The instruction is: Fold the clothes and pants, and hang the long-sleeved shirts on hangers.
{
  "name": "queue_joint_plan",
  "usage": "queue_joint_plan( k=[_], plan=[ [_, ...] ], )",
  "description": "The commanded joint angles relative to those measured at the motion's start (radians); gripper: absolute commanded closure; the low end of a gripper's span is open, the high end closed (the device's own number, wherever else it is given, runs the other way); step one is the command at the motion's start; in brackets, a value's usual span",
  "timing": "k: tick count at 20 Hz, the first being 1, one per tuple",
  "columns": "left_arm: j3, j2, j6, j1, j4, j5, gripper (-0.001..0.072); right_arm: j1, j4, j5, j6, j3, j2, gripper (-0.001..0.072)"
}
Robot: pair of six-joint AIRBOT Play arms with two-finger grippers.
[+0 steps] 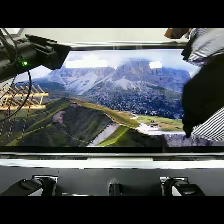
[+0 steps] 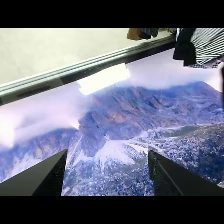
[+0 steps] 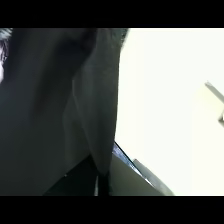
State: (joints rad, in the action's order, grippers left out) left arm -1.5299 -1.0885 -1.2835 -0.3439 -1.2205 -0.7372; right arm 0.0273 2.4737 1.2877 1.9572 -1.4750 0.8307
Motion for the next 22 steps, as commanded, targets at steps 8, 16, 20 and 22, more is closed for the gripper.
queue_joint_plan(
  k=[8,16,20,22],
  plan=[
    [0.0,-0.001,-0.005,-0.001,0.001,0.001,0.014,0.0,0.115,-0.004,0.267,-0.24,0.175,0.0686],
    [0.0,-0.004,-0.004,-0.001,0.001,0.001,0.014,-0.391,0.027,-0.119,0.178,-0.401,0.2,0.0686],
    [0.0,-0.016,-0.005,-0.001,0.001,0.001,0.014,-0.524,0.012,-0.203,0.217,-0.417,0.201,0.0687],
    [0.0,-0.019,-0.005,-0.001,0.001,0.002,0.0139,-0.59,0.005,-0.238,0.238,-0.418,0.211,0.0687]
  ],
)
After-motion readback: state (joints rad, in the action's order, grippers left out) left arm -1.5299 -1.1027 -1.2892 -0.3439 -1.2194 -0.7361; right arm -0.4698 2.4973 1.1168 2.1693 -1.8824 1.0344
